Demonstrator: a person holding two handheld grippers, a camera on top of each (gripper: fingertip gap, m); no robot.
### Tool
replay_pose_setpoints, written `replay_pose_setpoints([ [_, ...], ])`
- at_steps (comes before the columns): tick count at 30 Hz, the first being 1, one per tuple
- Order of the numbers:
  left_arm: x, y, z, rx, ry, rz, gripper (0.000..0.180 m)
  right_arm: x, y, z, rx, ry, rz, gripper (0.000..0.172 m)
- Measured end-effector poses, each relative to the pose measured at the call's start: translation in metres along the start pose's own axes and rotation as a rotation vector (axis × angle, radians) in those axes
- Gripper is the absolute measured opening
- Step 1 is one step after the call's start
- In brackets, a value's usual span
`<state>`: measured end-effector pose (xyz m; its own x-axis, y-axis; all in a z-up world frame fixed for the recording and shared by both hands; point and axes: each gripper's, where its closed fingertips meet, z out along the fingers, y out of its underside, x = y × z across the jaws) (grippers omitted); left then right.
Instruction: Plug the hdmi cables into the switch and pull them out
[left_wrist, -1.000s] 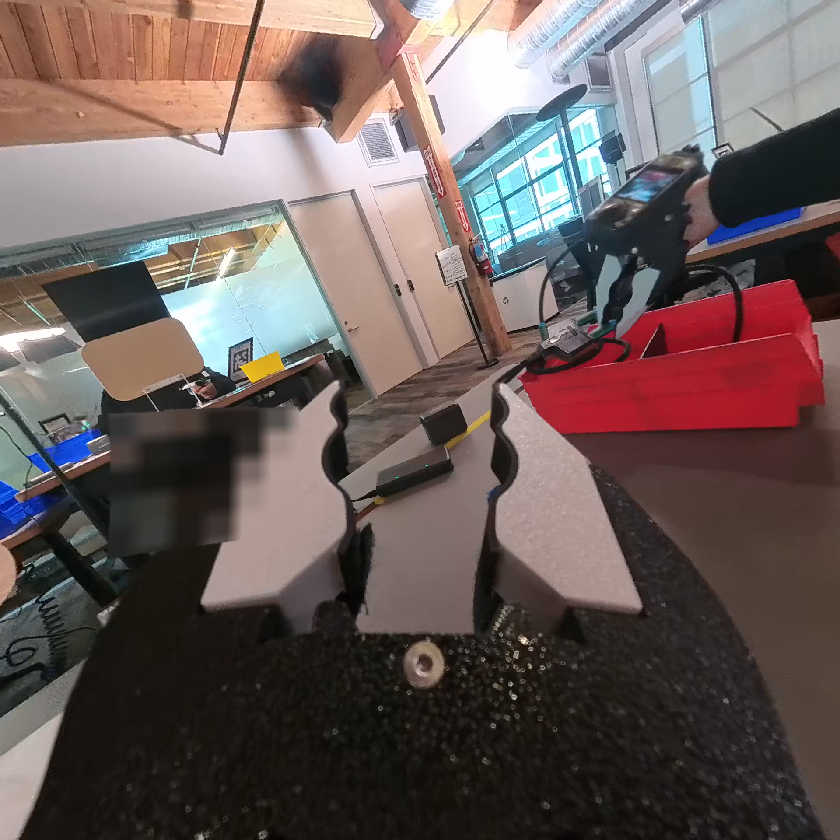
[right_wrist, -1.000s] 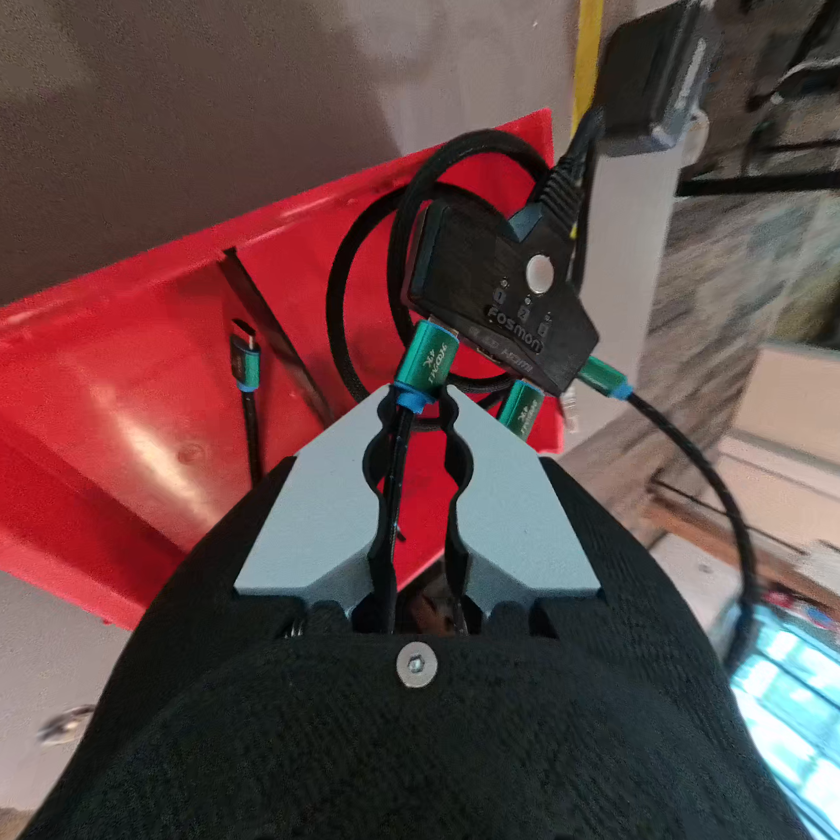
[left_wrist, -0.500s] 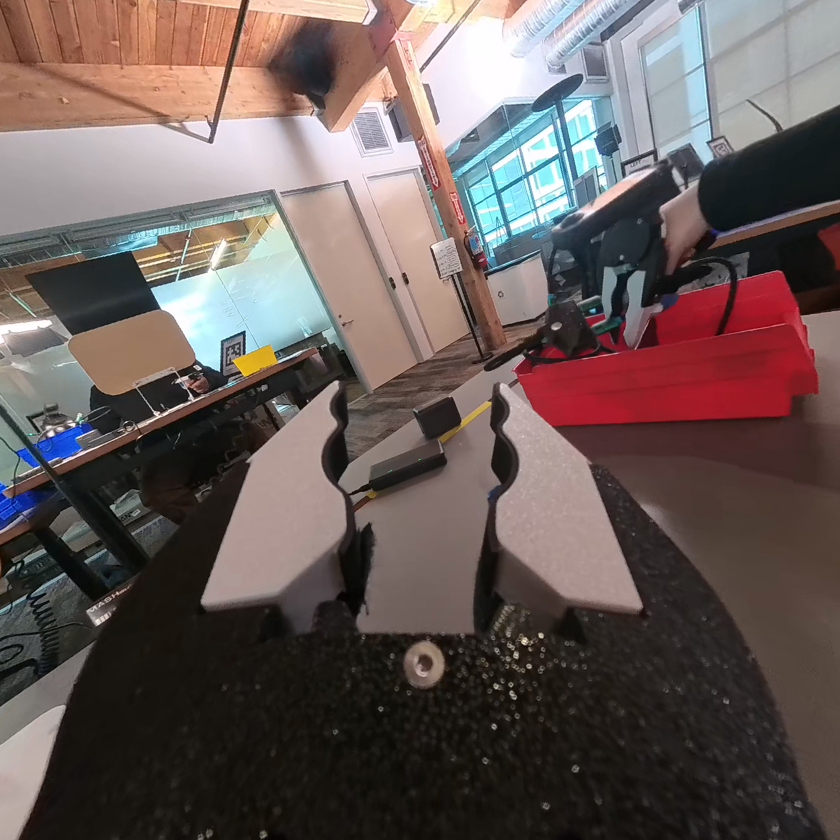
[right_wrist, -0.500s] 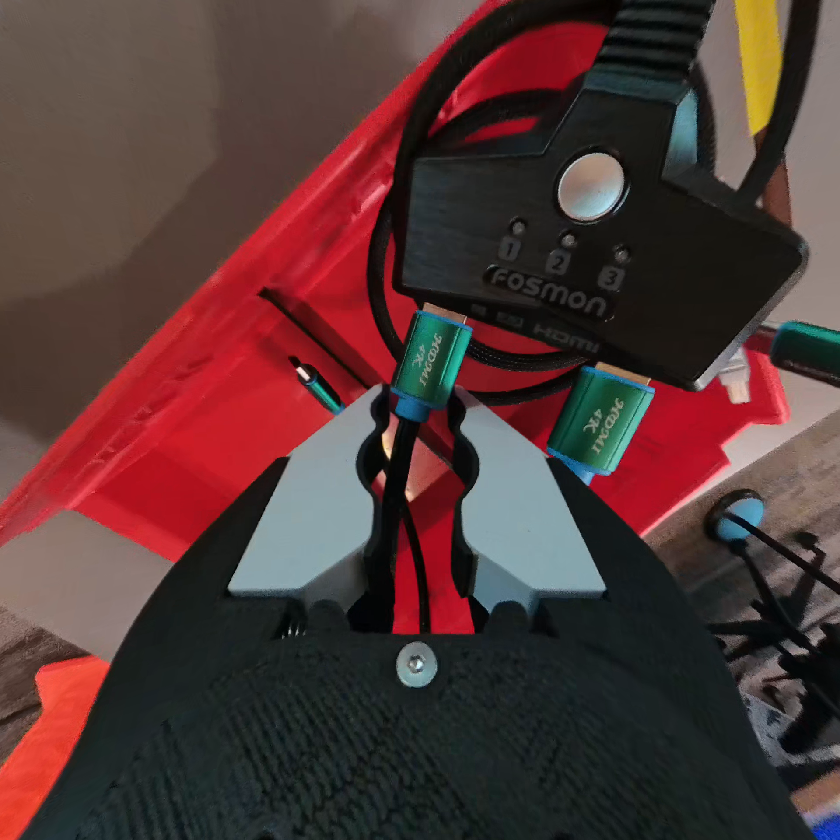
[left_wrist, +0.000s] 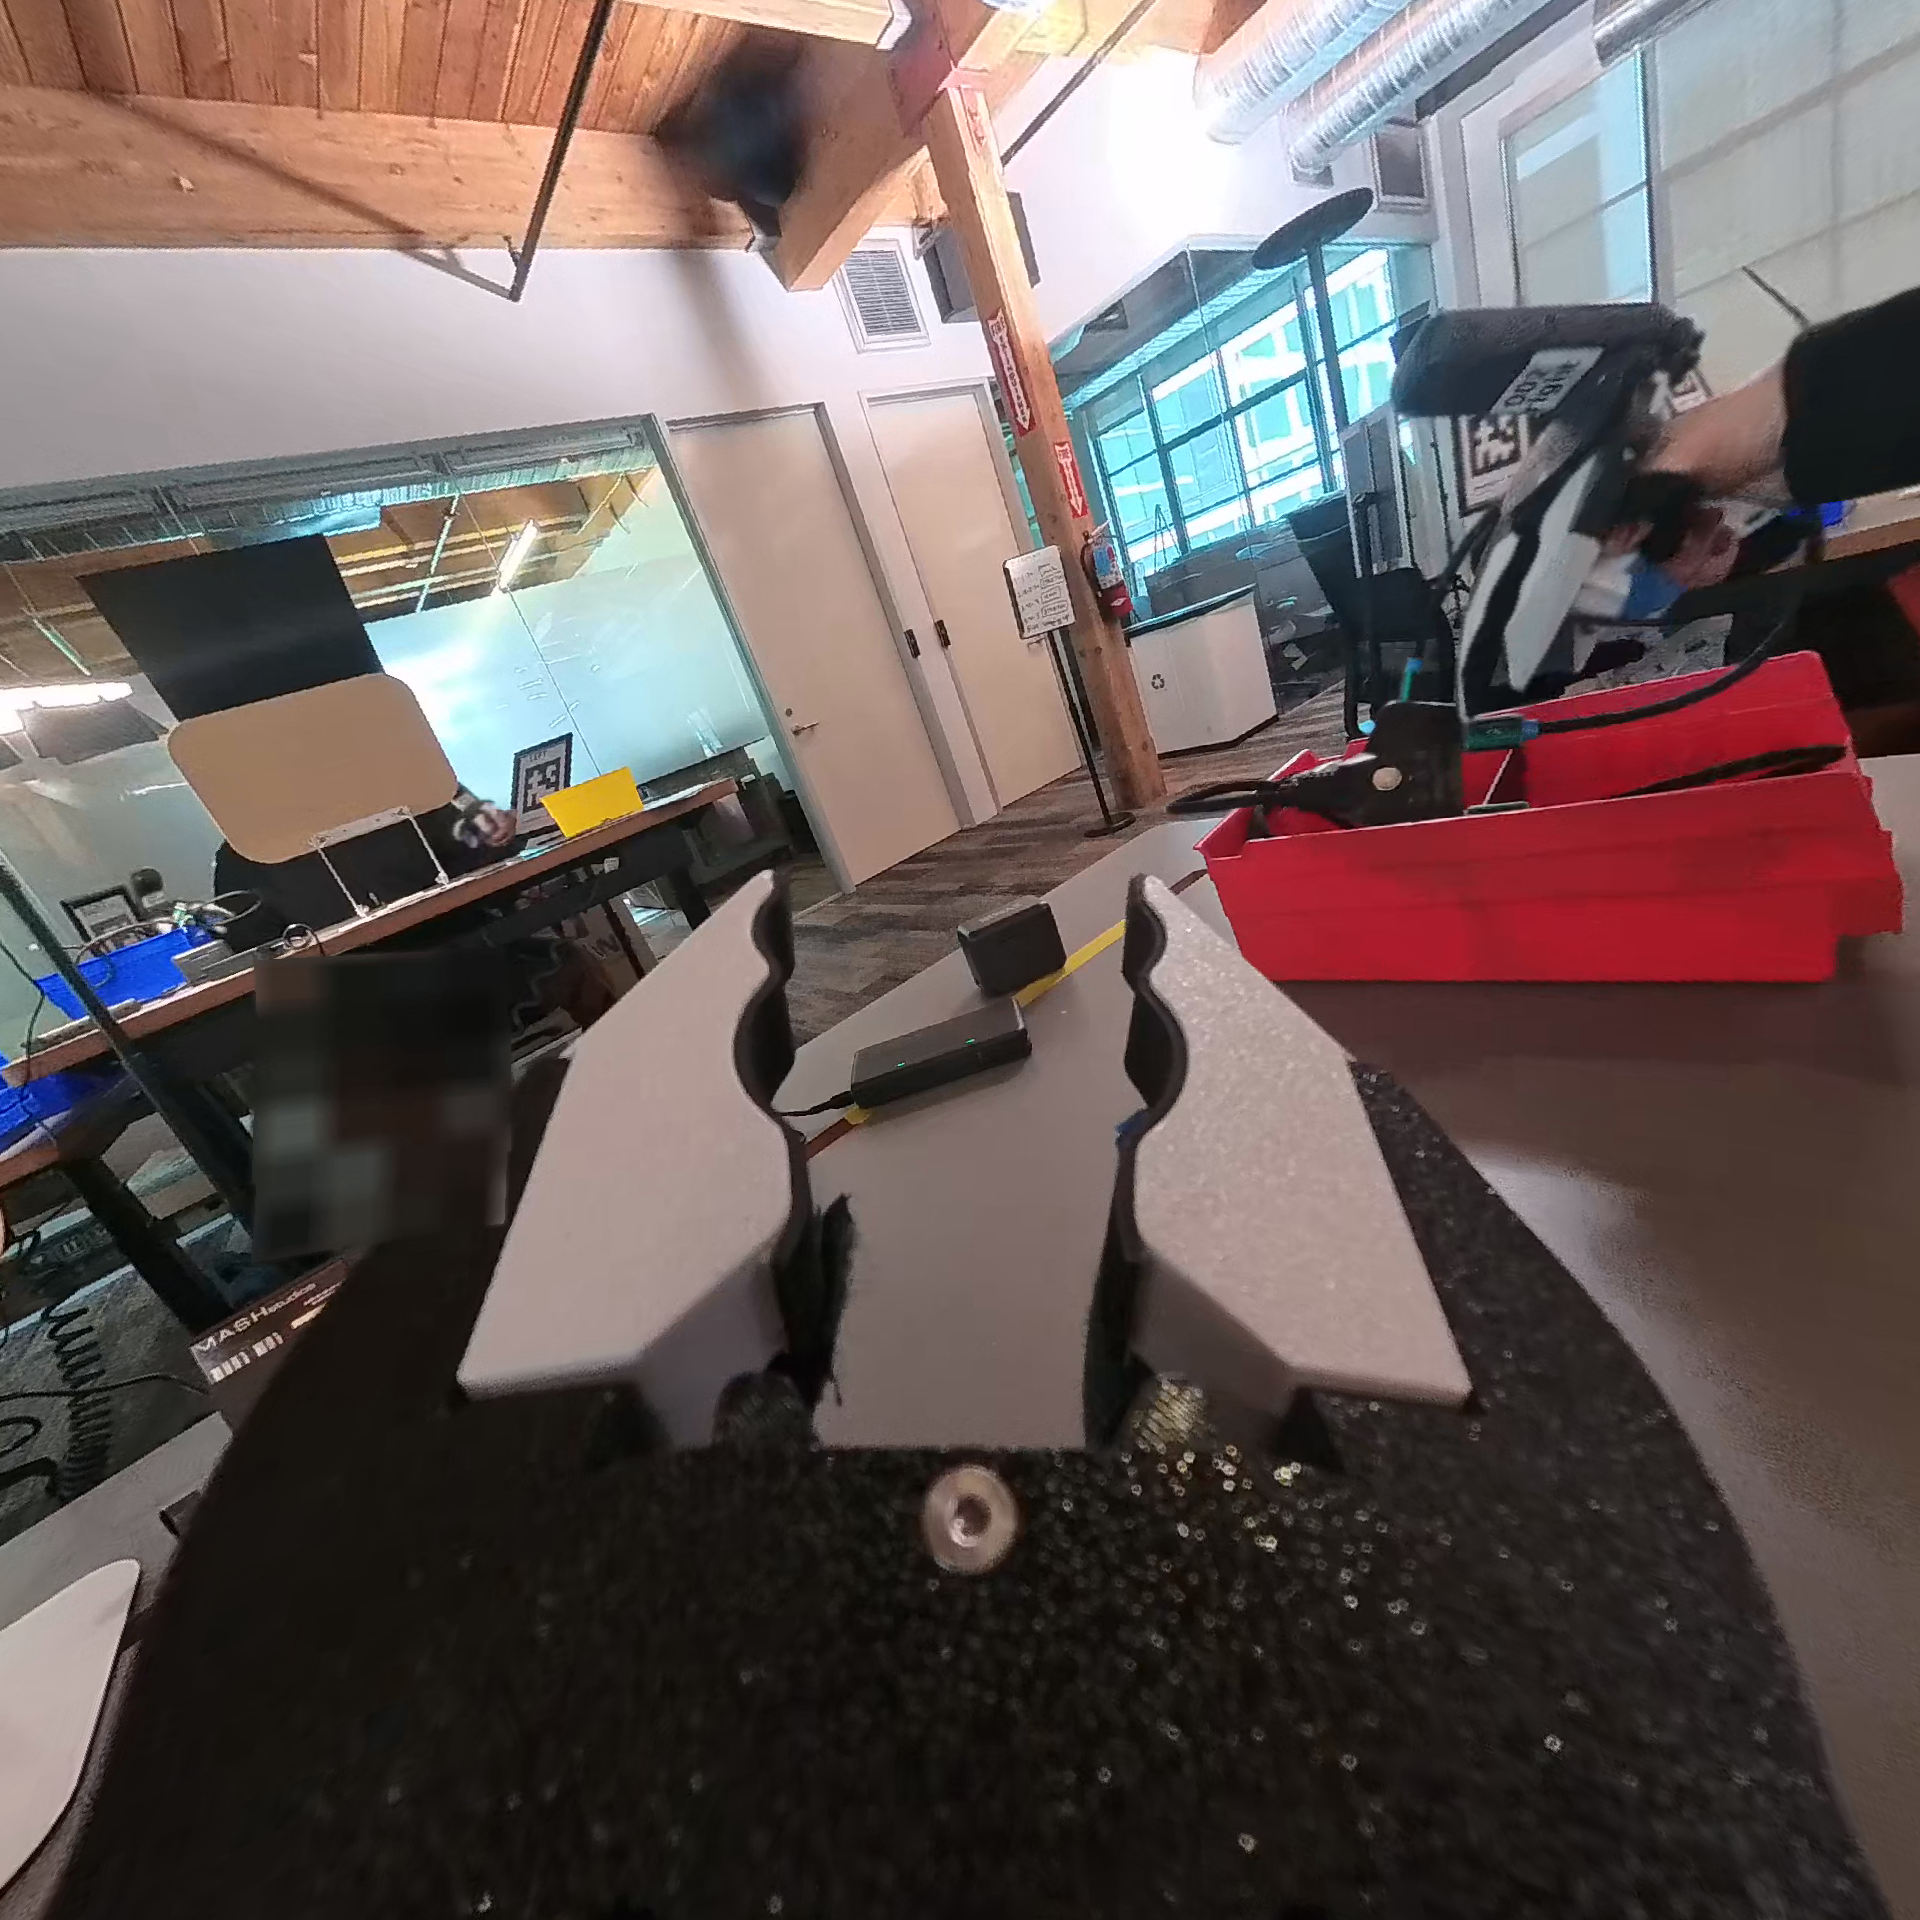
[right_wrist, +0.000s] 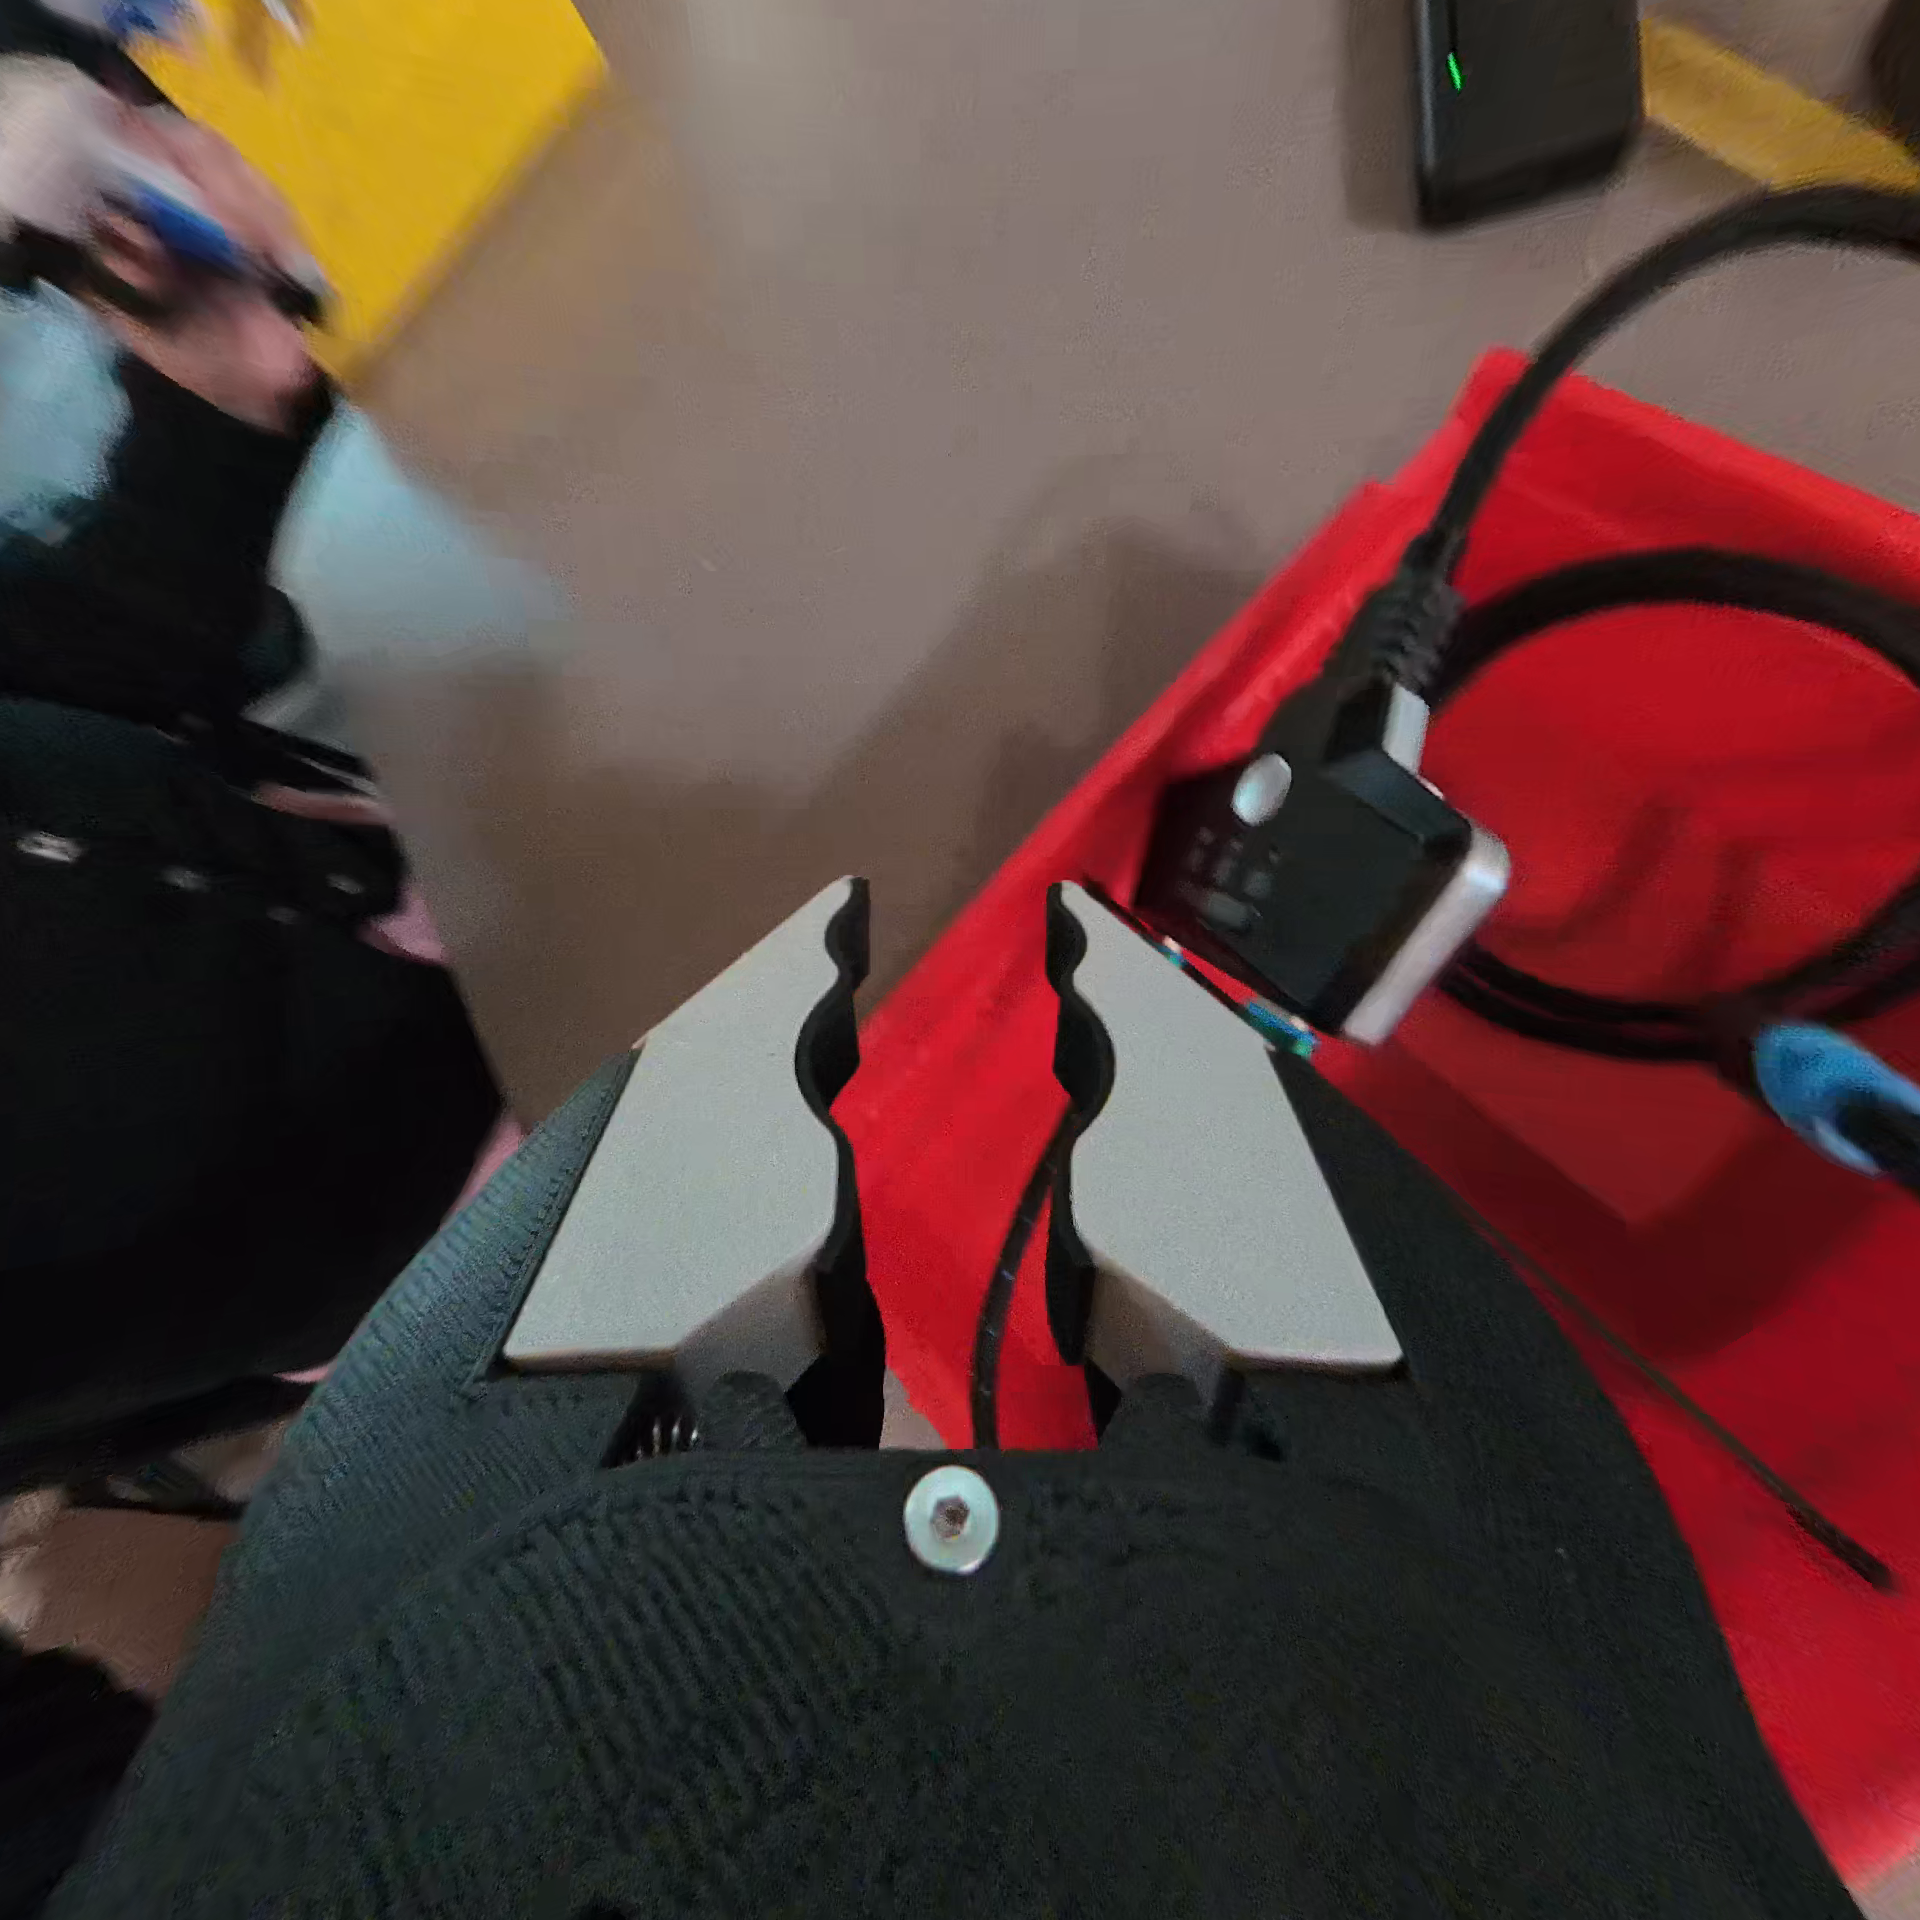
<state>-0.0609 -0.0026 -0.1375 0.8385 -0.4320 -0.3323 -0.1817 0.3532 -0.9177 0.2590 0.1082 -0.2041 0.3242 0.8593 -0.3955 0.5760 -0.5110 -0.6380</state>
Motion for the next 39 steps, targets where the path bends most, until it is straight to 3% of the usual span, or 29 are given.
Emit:
replay_pose_setpoints([
  [6,-0.003,0.002,-0.001,0.002,-0.005,-0.018,0.062,-0.083,-0.033,-0.019,0.182,-0.468,0.046,0.041],
  [10,-0.005,0.003,-0.001,0.004,-0.013,-0.022,0.062,-0.127,-0.058,-0.018,0.262,-0.522,-0.138,0.05],
  [13,-0.008,0.005,-0.002,0.008,-0.028,-0.038,0.063,-0.165,-0.091,-0.008,0.4,-0.444,-0.37,0.058],
  [18,-0.015,0.019,-0.002,0.001,-0.056,-0.098,0.069,-0.199,-0.155,0.024,0.77,-0.116,-0.637,0.078],
  [21,-0.02,0.022,-0.003,0.003,-0.076,-0.116,0.073,-0.182,-0.177,0.053,1.027,0.095,-0.638,0.079],
  [25,-0.028,0.021,-0.008,0.017,-0.111,-0.099,0.076,-0.115,-0.174,0.113,1.242,0.37,-0.519,0.071],
  [28,-0.034,0.023,-0.011,0.015,-0.13,-0.081,0.076,-0.084,-0.16,0.156,1.277,0.399,-0.415,0.073],
  [30,-0.037,0.028,-0.012,0.001,-0.14,-0.073,0.077,-0.076,-0.154,0.176,1.271,0.443,-0.459,0.072],
  [32,-0.039,0.034,-0.012,-0.02,-0.145,-0.068,0.077,-0.08,-0.151,0.197,1.157,0.461,-0.558,0.073],
  [36,-0.037,0.031,-0.011,-0.047,-0.136,-0.041,0.078,-0.099,-0.143,0.2,1.148,0.461,-0.69,0.072],
  [39,-0.044,0.013,-0.015,-0.076,-0.155,-0.013,0.079,-0.1,-0.139,0.201,1.138,0.462,-0.704,0.072],
])
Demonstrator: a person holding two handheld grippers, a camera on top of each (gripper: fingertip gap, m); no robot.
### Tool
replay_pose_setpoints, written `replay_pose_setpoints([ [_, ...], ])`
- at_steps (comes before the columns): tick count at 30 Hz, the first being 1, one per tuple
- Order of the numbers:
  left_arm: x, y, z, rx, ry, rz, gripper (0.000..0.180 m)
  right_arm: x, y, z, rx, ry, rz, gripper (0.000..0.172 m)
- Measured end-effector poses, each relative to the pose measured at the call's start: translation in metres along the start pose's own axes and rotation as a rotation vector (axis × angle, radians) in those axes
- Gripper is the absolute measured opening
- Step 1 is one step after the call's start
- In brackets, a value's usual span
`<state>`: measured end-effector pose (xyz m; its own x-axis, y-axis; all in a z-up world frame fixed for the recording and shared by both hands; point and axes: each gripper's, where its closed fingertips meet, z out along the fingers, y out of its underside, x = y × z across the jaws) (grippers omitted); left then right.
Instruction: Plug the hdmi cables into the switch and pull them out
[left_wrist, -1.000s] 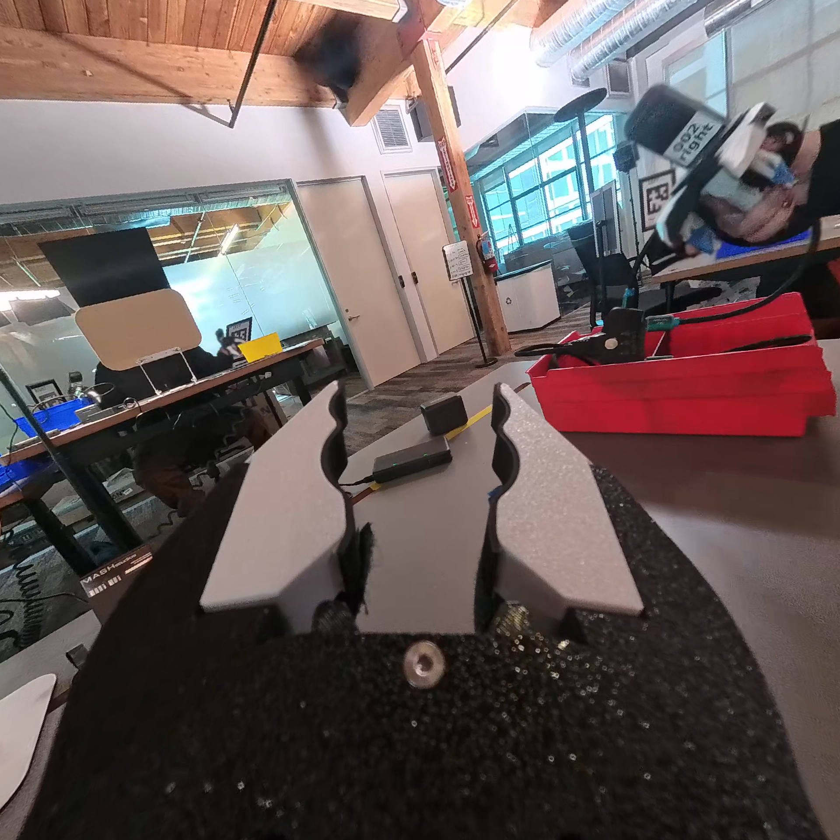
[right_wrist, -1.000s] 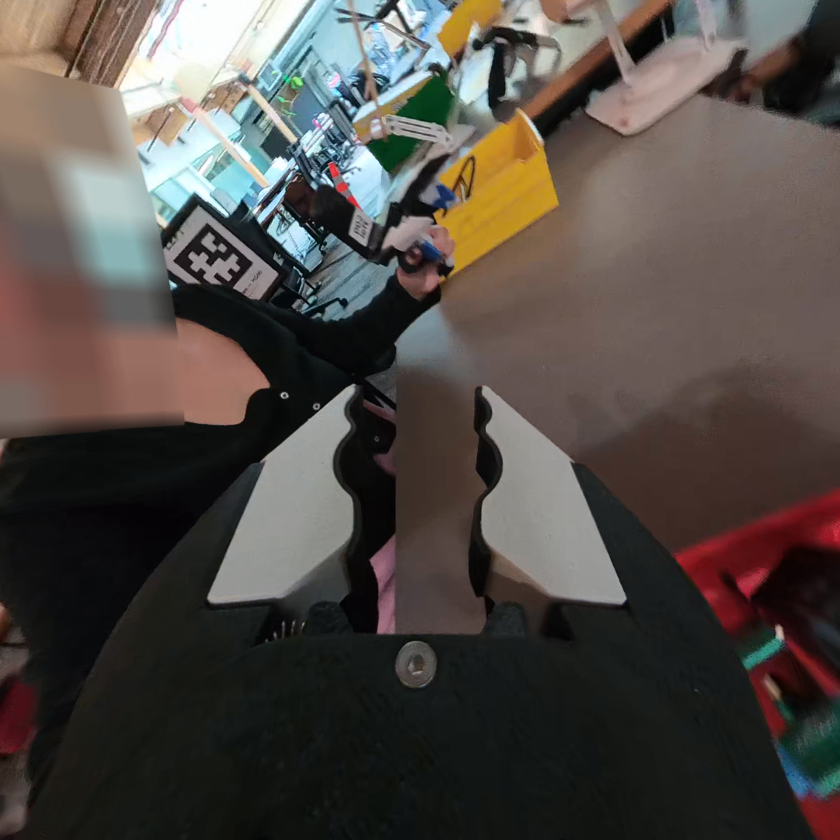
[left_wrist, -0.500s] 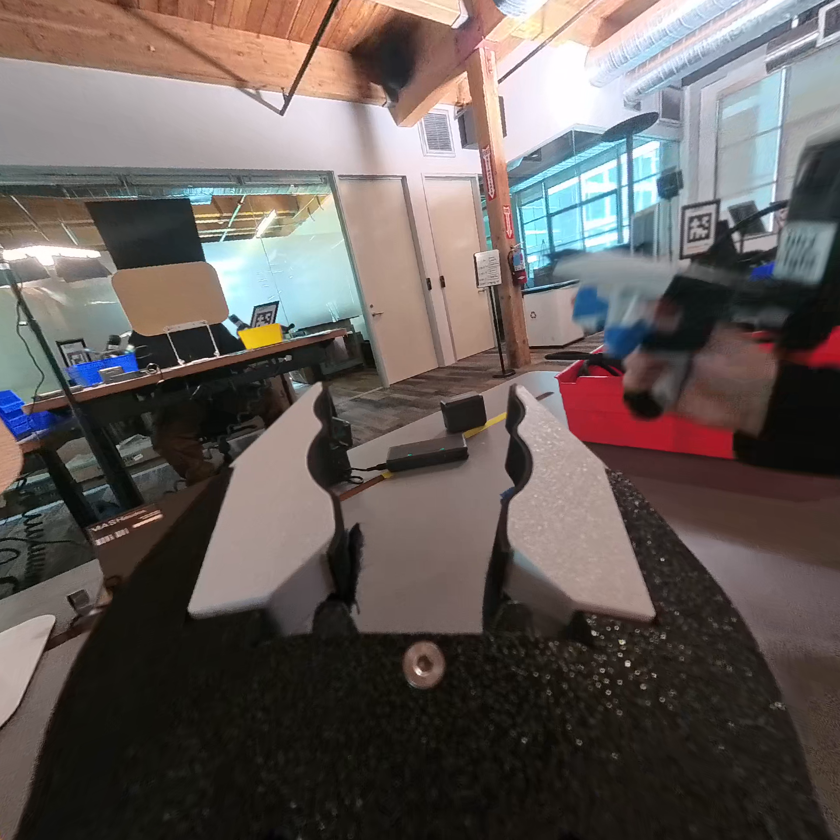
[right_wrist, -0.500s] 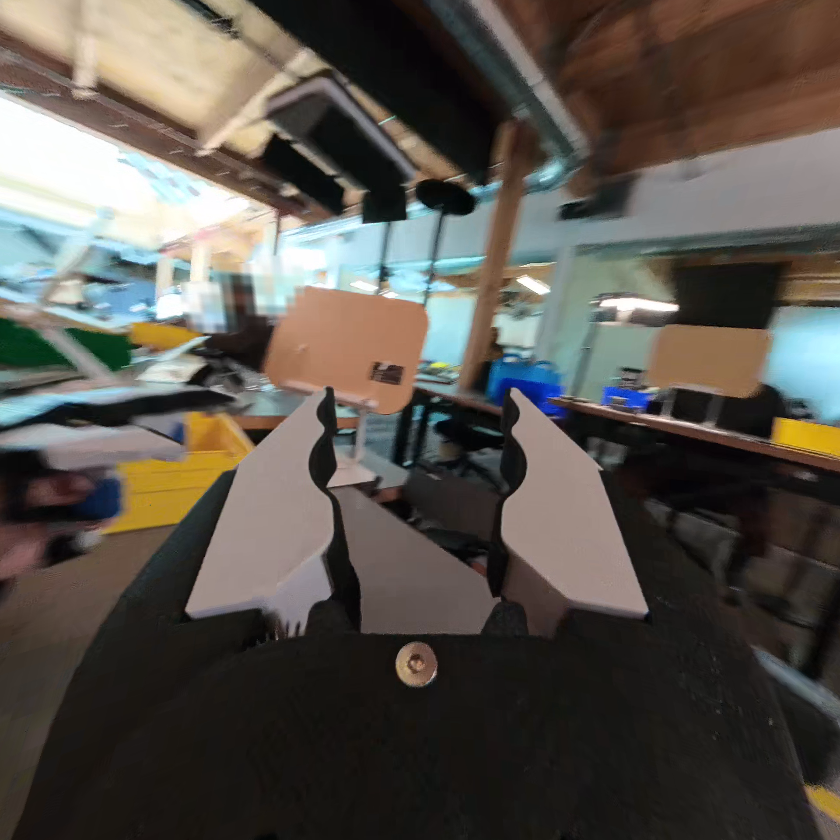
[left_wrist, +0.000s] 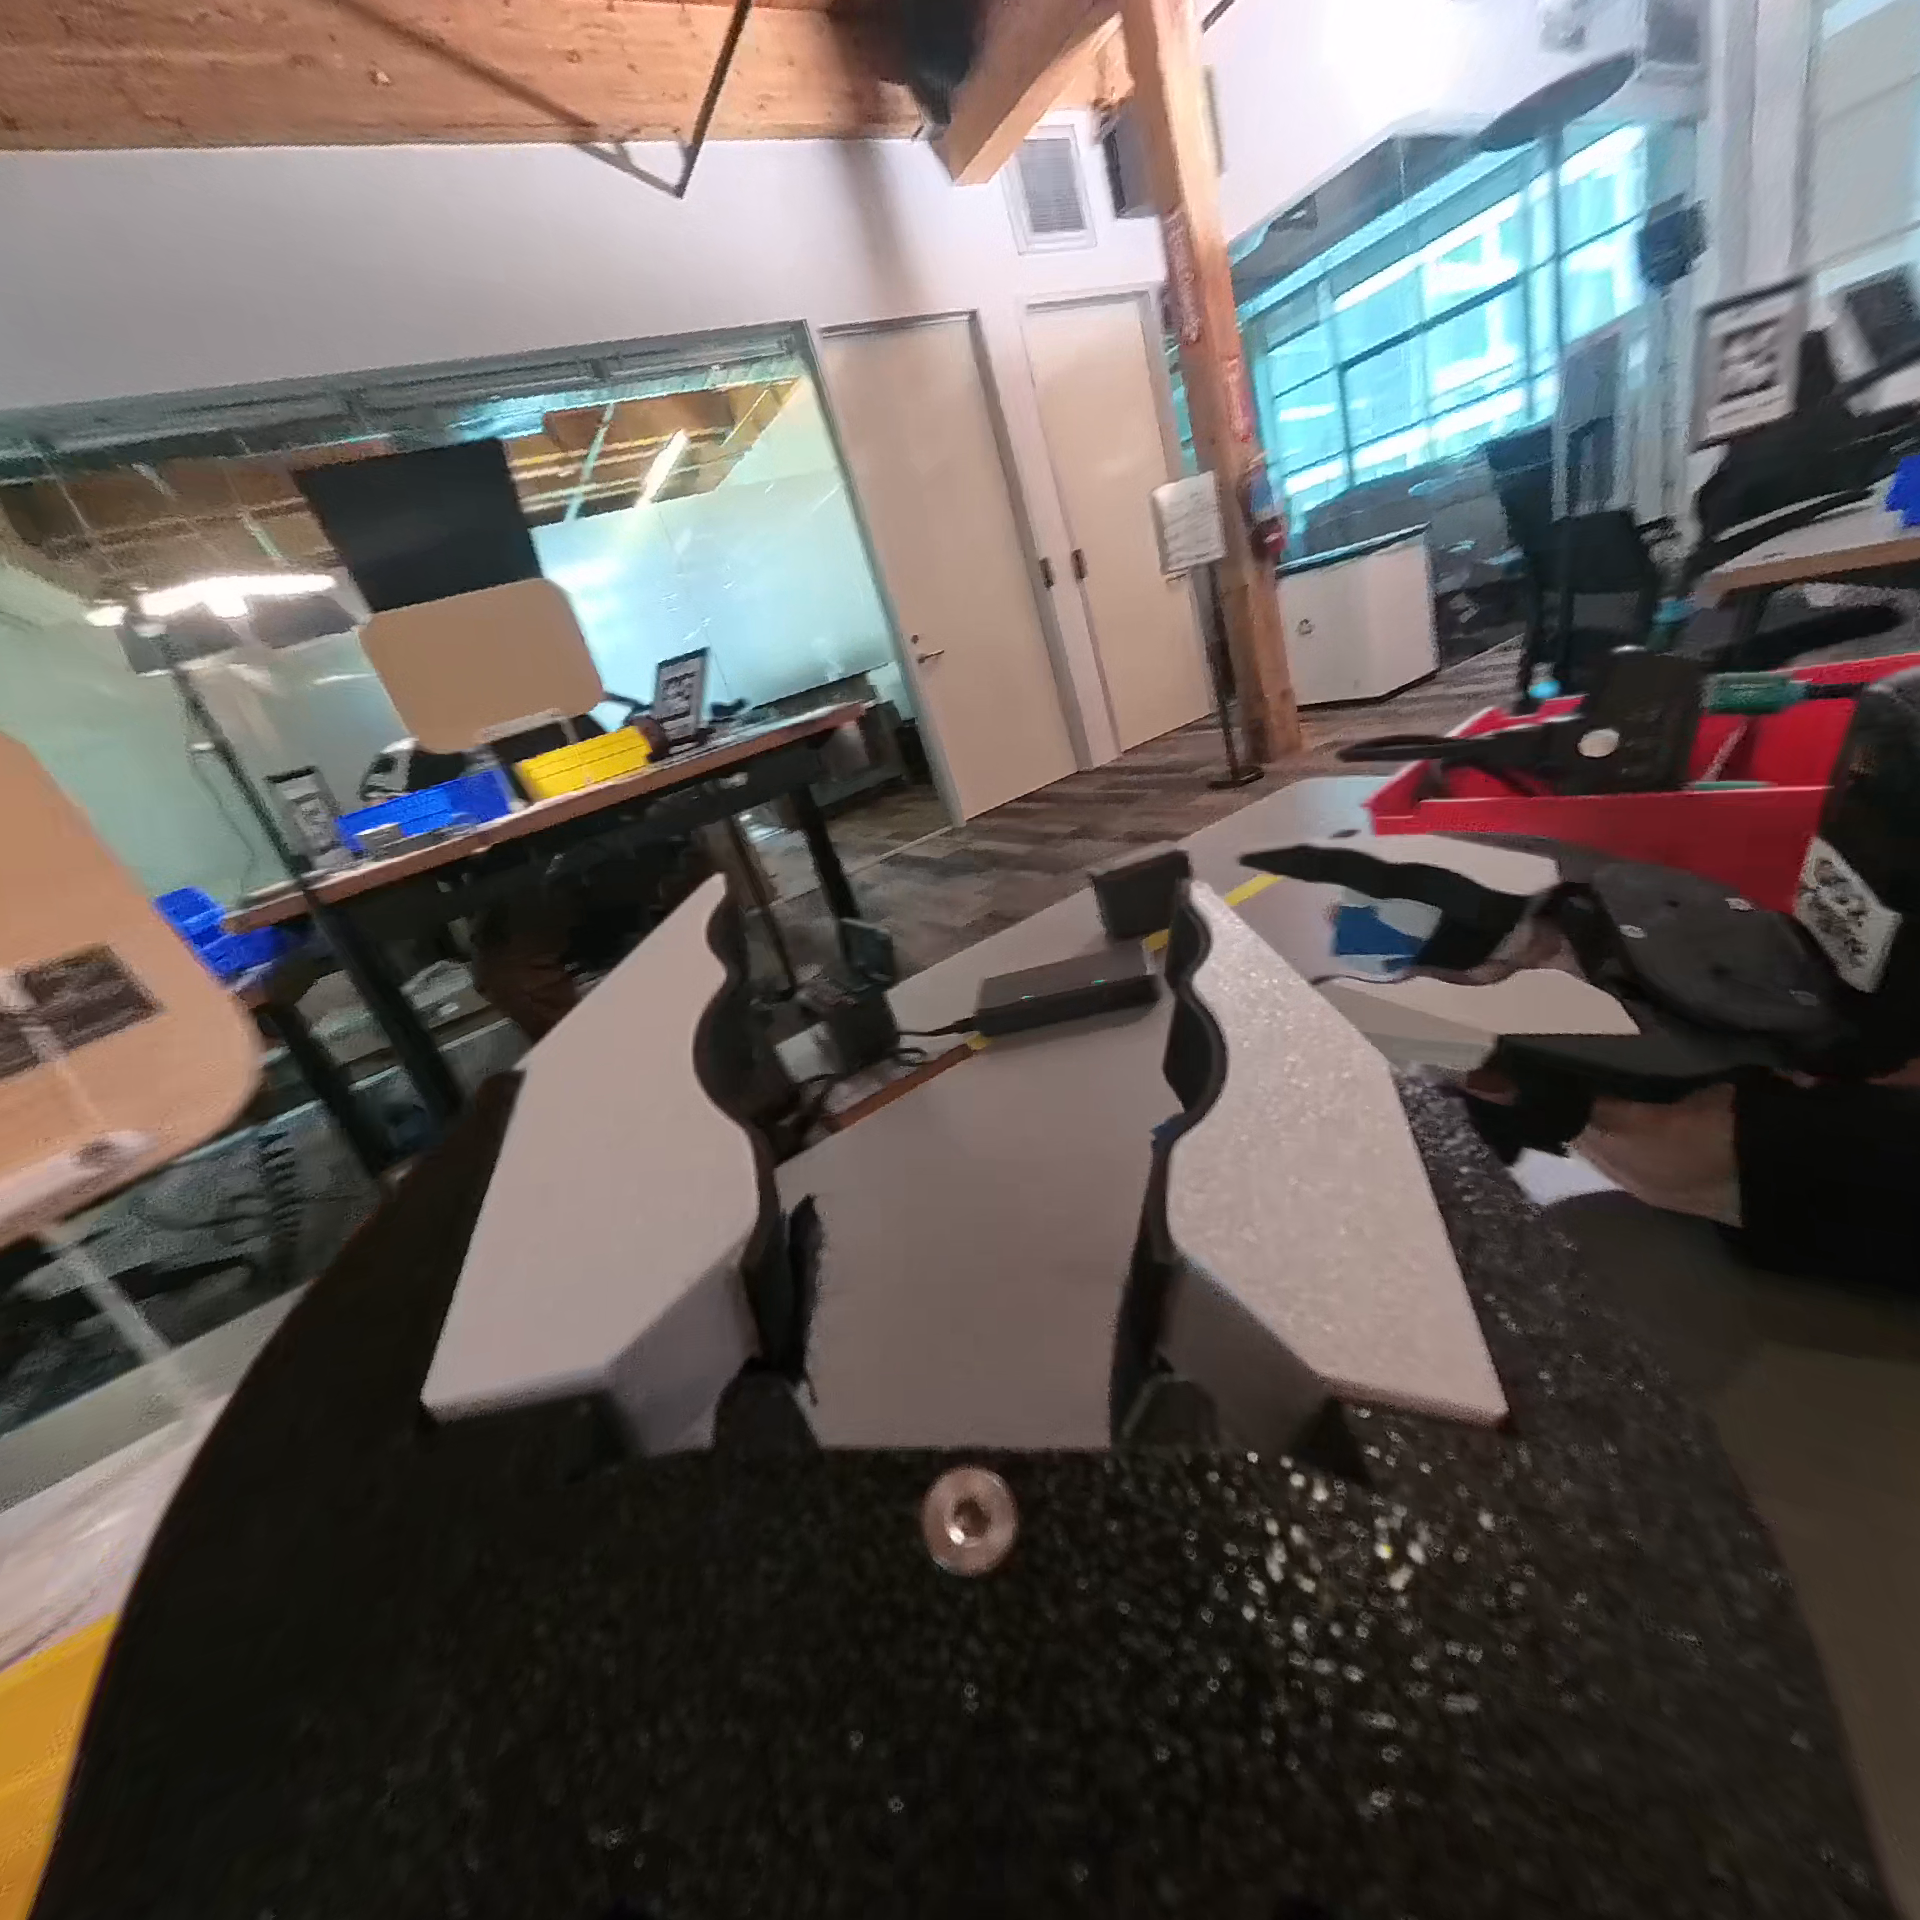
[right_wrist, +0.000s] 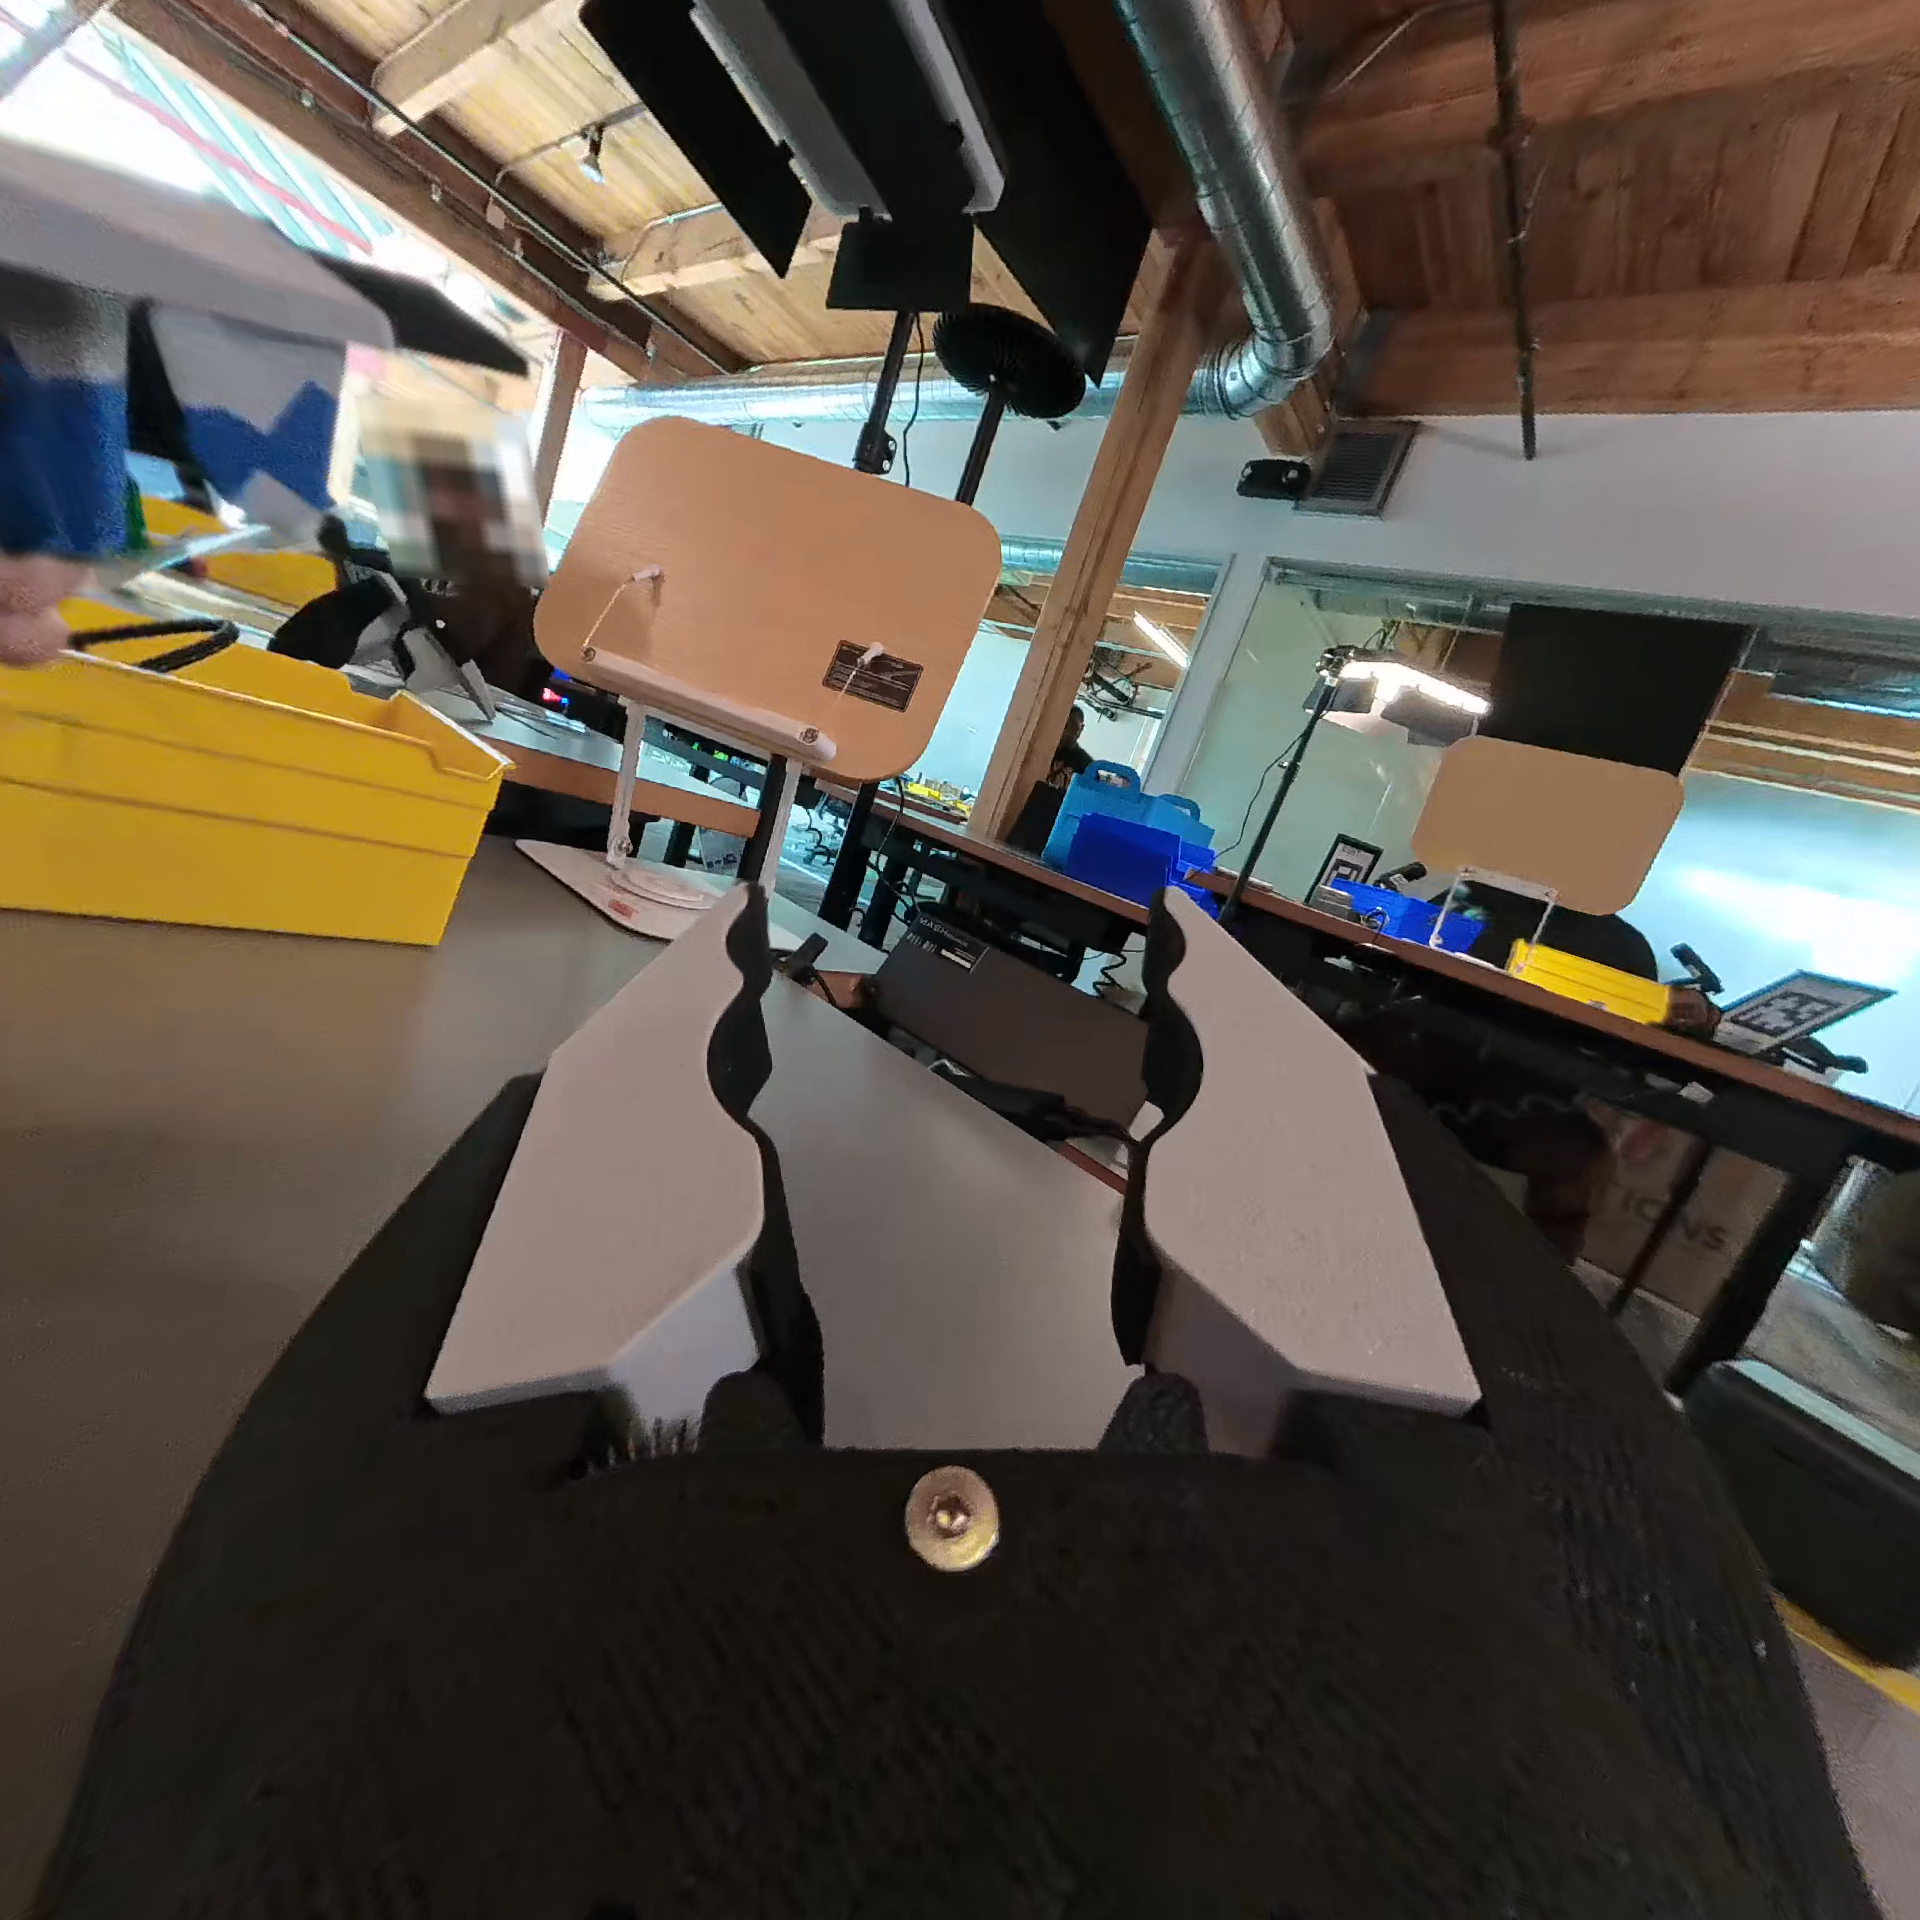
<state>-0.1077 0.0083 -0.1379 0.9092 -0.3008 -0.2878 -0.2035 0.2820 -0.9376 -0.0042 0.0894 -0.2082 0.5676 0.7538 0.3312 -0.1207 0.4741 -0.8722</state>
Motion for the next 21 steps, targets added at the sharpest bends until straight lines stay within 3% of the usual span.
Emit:
replay_pose_setpoints([
  [4,-0.058,-0.028,-0.037,-0.115,-0.186,0.115,0.076,0.007,0.002,-0.001,0.0,0.02,0.047,0.071],
  [7,-0.119,-0.028,-0.083,-0.301,-0.278,0.298,0.067,0.011,0.004,-0.001,-0.001,0.026,0.082,0.071],
  [11,-0.195,0.026,-0.138,-0.747,-0.285,0.496,0.074,0.011,0.007,0.001,-0.012,0.021,0.101,0.069],
  [14,-0.214,0.083,-0.165,-1.03,-0.107,0.671,0.071,0.009,0.008,0.001,-0.016,0.013,0.093,0.068],
  [16,-0.219,0.114,-0.174,-1.137,-0.019,0.69,0.069,0.007,0.009,0.002,-0.023,0.008,0.091,0.067],
  [19,-0.222,0.14,-0.172,-1.184,0.047,0.716,0.063,0.008,0.011,0.002,-0.033,0.01,0.092,0.066],
  [21,-0.223,0.148,-0.168,-1.19,0.061,0.755,0.047,0.009,0.011,0.001,-0.033,0.016,0.092,0.065],
])
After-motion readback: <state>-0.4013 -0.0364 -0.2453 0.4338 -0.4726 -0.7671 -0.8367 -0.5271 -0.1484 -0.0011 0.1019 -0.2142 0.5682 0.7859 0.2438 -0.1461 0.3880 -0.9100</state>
